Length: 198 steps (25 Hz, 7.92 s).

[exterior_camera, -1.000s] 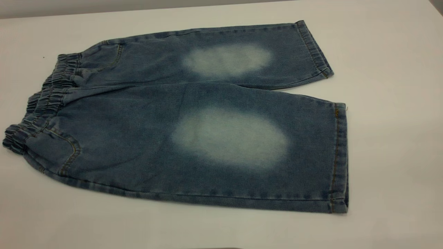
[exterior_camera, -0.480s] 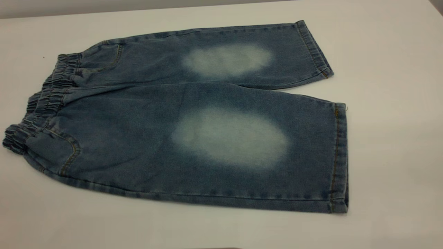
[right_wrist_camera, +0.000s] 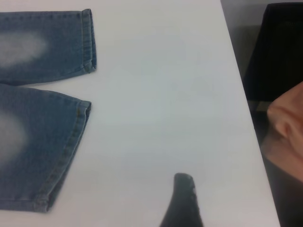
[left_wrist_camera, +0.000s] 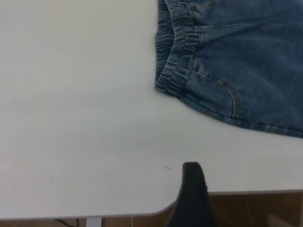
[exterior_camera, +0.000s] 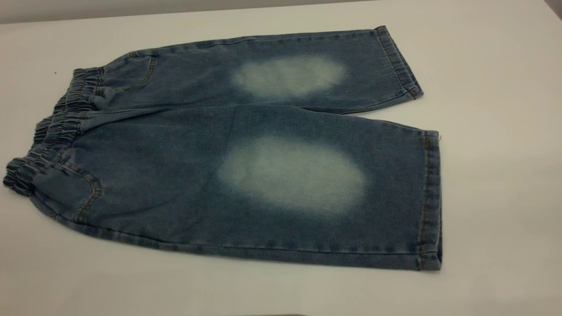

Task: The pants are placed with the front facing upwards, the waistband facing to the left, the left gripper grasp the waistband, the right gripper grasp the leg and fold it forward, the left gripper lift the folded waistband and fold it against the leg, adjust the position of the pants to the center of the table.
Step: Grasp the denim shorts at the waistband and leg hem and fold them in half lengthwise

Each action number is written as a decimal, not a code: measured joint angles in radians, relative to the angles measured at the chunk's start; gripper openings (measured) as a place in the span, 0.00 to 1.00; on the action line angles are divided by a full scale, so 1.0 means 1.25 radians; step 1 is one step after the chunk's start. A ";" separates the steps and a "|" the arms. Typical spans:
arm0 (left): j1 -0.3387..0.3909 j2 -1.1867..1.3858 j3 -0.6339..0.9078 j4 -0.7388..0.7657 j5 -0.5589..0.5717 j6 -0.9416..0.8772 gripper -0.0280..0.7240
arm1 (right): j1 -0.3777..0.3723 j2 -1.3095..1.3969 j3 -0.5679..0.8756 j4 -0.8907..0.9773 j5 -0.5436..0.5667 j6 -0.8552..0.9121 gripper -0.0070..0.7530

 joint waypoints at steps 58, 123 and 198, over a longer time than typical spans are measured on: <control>0.081 1.501 -0.283 0.165 -0.567 -0.343 0.72 | 0.000 0.526 -0.218 0.166 -0.123 -0.048 0.66; -0.003 1.603 -0.292 0.088 -0.765 -0.314 0.12 | 0.000 0.583 -0.218 0.320 -0.120 -0.221 0.66; -0.045 1.410 -0.290 0.086 -0.622 -0.226 0.12 | 0.538 1.640 -0.241 0.258 -0.626 -0.239 0.19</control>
